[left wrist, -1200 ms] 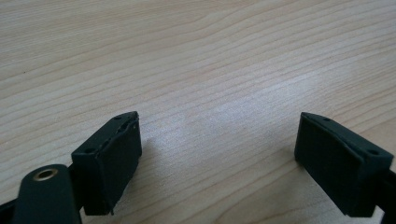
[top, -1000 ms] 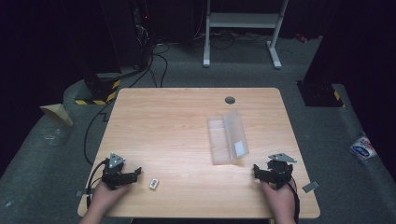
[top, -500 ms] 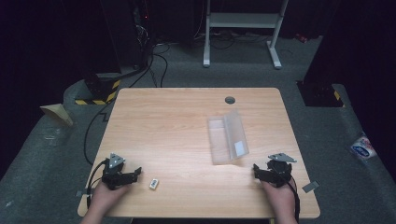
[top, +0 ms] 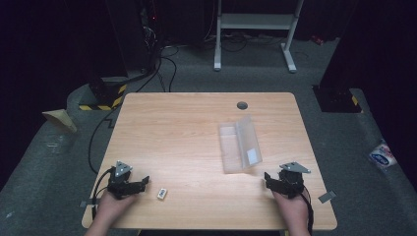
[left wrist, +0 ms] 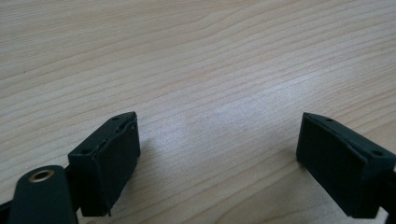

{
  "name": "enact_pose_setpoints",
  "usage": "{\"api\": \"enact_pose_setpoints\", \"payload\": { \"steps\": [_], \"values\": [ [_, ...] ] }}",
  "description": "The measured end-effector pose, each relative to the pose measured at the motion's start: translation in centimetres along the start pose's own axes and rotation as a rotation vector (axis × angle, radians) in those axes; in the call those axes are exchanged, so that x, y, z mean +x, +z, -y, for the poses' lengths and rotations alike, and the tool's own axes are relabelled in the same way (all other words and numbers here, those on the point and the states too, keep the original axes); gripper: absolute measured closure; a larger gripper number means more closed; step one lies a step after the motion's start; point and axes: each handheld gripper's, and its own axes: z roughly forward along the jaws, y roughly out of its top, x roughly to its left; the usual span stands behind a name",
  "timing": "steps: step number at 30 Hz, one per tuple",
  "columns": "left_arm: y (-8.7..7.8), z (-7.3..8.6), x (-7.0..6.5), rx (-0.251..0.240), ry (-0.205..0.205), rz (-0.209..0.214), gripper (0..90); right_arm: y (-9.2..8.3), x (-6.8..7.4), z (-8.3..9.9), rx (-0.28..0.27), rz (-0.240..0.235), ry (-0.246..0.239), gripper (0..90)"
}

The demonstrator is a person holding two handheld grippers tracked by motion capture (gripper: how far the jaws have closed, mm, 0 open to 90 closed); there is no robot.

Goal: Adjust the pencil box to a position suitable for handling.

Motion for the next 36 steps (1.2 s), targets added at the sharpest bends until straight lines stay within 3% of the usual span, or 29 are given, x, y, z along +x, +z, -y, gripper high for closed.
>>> {"api": "enact_pose_setpoints", "payload": {
  "steps": [10, 18, 27, 36],
  "values": [
    [0.2, -0.1, 0.2, 0.011, 0.003, 0.001, 9.2, -0.6, 2.0, -0.1, -0.029, -0.048, -0.027, 27.9],
    [0.0, 0.0, 0.1, 0.003, 0.003, 0.005, 10.8, -0.8, 3.4, 0.0, -0.041, -0.085, -0.065, 28.9],
    [0.0, 0.0, 0.1, 0.005, 0.004, 0.002, 11.5, -1.0, 5.3, -0.2, -0.052, -0.127, -0.075, 29.8],
    [0.1, 0.0, 0.2, 0.006, 0.012, 0.01, 11.6, -1.4, 6.9, -1.4, -0.095, -0.159, -0.099, 30.2]
  ]
}}
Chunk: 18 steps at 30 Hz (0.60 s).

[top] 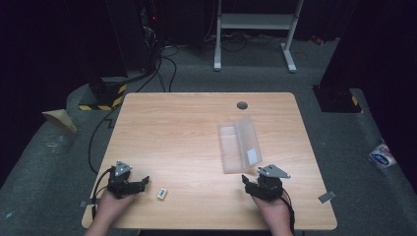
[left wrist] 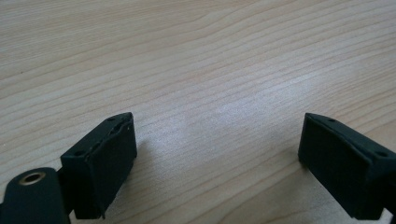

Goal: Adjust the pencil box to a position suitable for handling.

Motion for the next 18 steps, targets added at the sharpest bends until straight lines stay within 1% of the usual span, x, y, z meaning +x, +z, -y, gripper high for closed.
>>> {"api": "enact_pose_setpoints", "payload": {
  "steps": [3, 4, 5, 6, 7, 9, 10, 13, 14, 18],
  "values": [
    [0.0, 0.0, 0.0, -0.002, 0.002, 0.0, 11.9, 0.1, 0.4, -0.3, -0.008, -0.003, 0.002, 30.5],
    [-0.1, 0.1, 0.0, -0.003, 0.0, 0.002, 12.2, 0.2, 0.5, -0.4, -0.008, -0.001, -0.009, 30.6],
    [-0.1, 0.1, 0.0, -0.003, -0.001, 0.001, 12.3, 0.2, 0.7, -0.5, -0.006, 0.0, -0.009, 31.0],
    [-0.1, 0.1, 0.0, -0.004, -0.001, 0.002, 12.4, 0.3, 0.8, -0.7, -0.009, -0.003, -0.019, 32.3],
    [-0.1, 0.1, 0.0, -0.004, 0.002, 0.002, 12.4, 0.3, 1.0, -0.8, -0.012, -0.011, -0.011, 32.9],
    [0.0, 0.0, 0.0, -0.003, 0.003, 0.004, 12.4, 0.5, 1.2, -1.2, -0.02, -0.018, -0.017, 33.3],
    [0.0, 0.0, 0.0, -0.003, 0.003, 0.003, 12.4, 0.7, 1.3, -1.4, -0.024, -0.021, -0.02, 33.4],
    [0.0, 0.0, 0.0, -0.002, 0.0, 0.005, 12.4, 1.5, 1.7, -2.0, -0.022, -0.034, -0.007, 34.0],
    [0.0, 0.0, 0.0, -0.002, 0.0, 0.005, 12.4, 1.8, 1.8, -2.1, -0.023, -0.035, -0.015, 34.0],
    [-0.1, 0.1, -0.1, -0.005, 0.004, -0.001, 13.5, 2.9, 2.5, -2.4, -0.015, -0.038, -0.017, 34.1]
  ]
}}
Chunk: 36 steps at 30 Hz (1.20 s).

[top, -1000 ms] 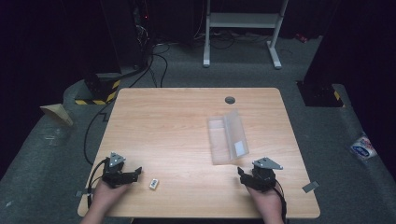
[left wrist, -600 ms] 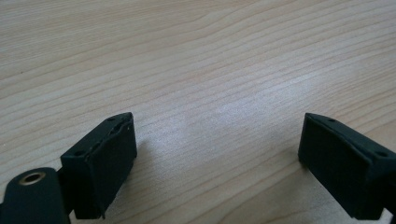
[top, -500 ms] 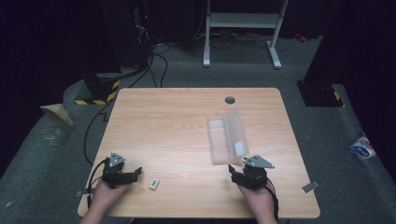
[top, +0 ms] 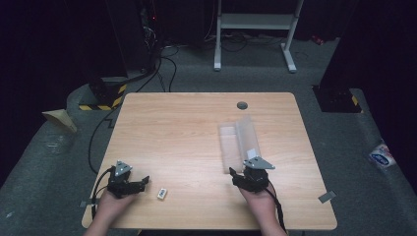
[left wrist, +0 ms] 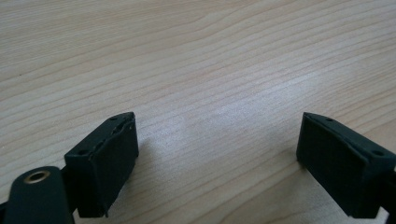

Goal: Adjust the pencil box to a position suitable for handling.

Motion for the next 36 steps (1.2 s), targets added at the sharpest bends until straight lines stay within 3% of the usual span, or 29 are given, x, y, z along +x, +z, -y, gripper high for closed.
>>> {"api": "enact_pose_setpoints", "payload": {
  "steps": [13, 16, 21, 27, 30, 36],
  "values": [
    [0.0, 0.0, 0.1, 0.001, 0.002, 0.006, 14.1, 3.0, 1.3, -1.7, 0.04, -0.015, -0.032, 38.9],
    [-0.1, 0.1, 0.0, 0.0, -0.001, 0.008, 14.3, 3.7, 1.7, -1.6, 0.055, -0.013, -0.05, 43.3],
    [0.1, -0.1, 0.1, -0.001, 0.001, 0.008, 14.2, 4.6, 1.4, -1.8, 0.063, -0.02, -0.024, 53.0],
    [0.0, 0.0, 0.1, 0.001, 0.0, 0.004, 14.3, 5.3, 1.6, -1.8, 0.08, -0.019, -0.041, 68.0],
    [-0.1, 0.0, 0.1, 0.001, -0.002, 0.004, 14.3, 5.4, 1.9, -1.7, 0.082, -0.021, -0.064, 71.8],
    [0.0, 0.0, 0.1, 0.0, -0.002, 0.004, 14.3, 5.8, 2.1, -1.5, 0.099, -0.017, -0.065, 76.3]
  ]
}}
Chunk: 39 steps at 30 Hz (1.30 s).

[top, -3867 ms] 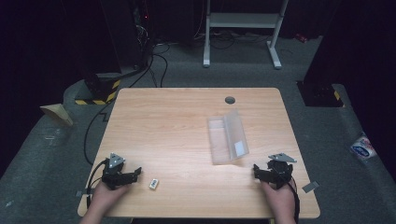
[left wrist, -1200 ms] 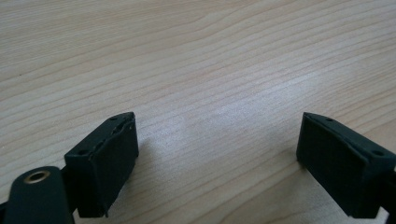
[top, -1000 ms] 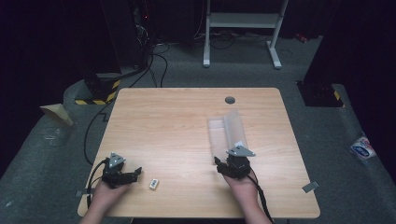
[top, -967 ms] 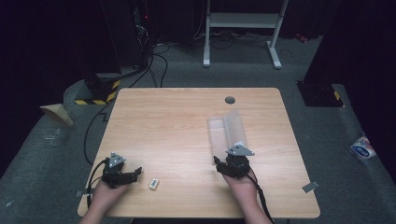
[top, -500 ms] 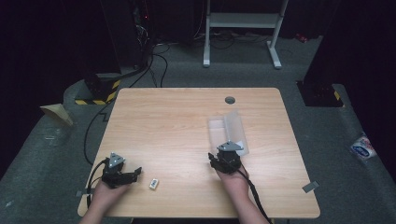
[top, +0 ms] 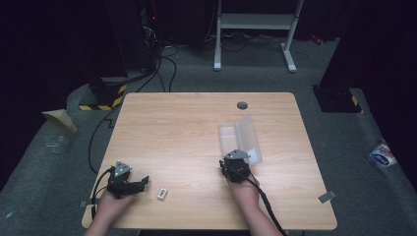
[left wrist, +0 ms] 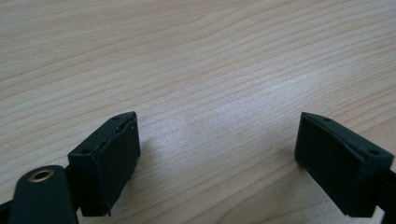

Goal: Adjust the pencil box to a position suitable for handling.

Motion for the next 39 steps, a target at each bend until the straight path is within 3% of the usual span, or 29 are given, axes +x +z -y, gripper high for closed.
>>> {"api": "enact_pose_setpoints", "payload": {
  "steps": [17, 31, 36, 39],
  "values": [
    [0.0, 0.0, 0.0, -0.001, -0.002, -0.002, 14.5, 0.2, -0.1, 0.2, -0.005, -0.002, 0.009, 81.3],
    [0.0, 0.0, 0.0, -0.005, -0.006, -0.002, 14.6, -0.2, 0.3, 0.7, -0.011, -0.023, -0.024, 87.4],
    [0.0, 0.0, 0.0, -0.006, -0.007, -0.003, 14.7, -0.9, 0.4, 1.3, -0.006, -0.04, -0.039, 86.6],
    [0.0, 0.0, 0.0, -0.005, -0.007, -0.003, 14.7, -1.3, 0.4, 1.8, -0.007, -0.059, -0.016, 78.3]
  ]
}}
